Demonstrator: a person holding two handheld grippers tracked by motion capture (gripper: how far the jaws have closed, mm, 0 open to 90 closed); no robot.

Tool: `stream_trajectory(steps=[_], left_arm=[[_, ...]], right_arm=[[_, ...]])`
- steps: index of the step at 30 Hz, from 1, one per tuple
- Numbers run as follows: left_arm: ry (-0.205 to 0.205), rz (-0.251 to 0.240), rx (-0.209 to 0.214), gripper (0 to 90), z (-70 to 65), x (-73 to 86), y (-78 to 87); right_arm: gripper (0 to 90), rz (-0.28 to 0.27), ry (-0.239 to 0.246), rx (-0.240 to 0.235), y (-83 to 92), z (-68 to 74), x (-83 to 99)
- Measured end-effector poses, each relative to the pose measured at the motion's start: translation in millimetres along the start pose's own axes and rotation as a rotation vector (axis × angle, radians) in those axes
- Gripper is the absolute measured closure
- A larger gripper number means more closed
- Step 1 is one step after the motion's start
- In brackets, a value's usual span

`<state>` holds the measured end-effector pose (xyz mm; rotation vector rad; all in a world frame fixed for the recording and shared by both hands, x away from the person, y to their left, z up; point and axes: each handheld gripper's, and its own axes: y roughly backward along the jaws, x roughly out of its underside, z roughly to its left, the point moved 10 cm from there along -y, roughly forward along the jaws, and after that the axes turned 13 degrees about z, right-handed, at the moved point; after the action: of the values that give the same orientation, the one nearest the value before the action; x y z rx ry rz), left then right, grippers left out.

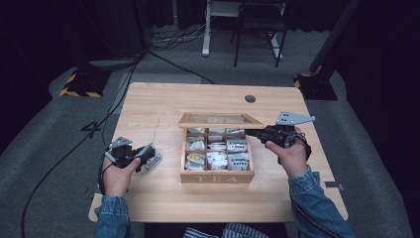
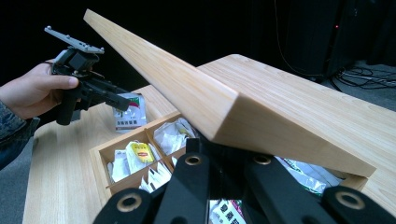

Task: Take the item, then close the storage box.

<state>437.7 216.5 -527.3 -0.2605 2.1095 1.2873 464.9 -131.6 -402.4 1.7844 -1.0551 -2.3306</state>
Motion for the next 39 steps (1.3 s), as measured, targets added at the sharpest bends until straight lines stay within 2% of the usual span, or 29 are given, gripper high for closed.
stream_trajectory(steps=[2, 5, 11, 16, 23, 29, 39], left_arm=[[0.002, -0.011, -0.045, 45.7, 6.7, 0.2, 0.8], [-0.003, -0.001, -0.106, 35.5, 15.2, 2.0, 0.8], [-0.008, 0.015, -0.168, 28.9, 22.8, 3.5, 3.4], [-0.01, -0.004, -0.162, 28.4, 20.2, -1.6, 12.6], [-0.05, -0.007, -0.15, 28.6, 7.3, -9.8, 20.0], [-0.067, -0.021, -0.133, 28.6, -0.5, -18.9, 21.8], [-0.06, -0.041, -0.137, 28.7, 2.1, -22.1, 27.8]], right_arm=[[90.0, 0.0, 0.0, 0.0, 0.0, 0.0, -0.1], [90.0, 0.0, 0.0, 0.0, 0.0, -0.1, -0.2], [90.0, -0.002, -0.001, -0.002, -0.1, -0.2, -0.5], [90.0, -0.002, -0.001, -0.003, -0.2, -0.2, -0.2], [90.0, 0.003, -0.001, -0.002, 0.6, 1.1, 1.5], [90.0, 0.013, -0.003, 0.002, 3.7, 3.5, 5.7], [90.0, 0.042, 0.01, 0.005, 8.0, 8.6, 11.4]])
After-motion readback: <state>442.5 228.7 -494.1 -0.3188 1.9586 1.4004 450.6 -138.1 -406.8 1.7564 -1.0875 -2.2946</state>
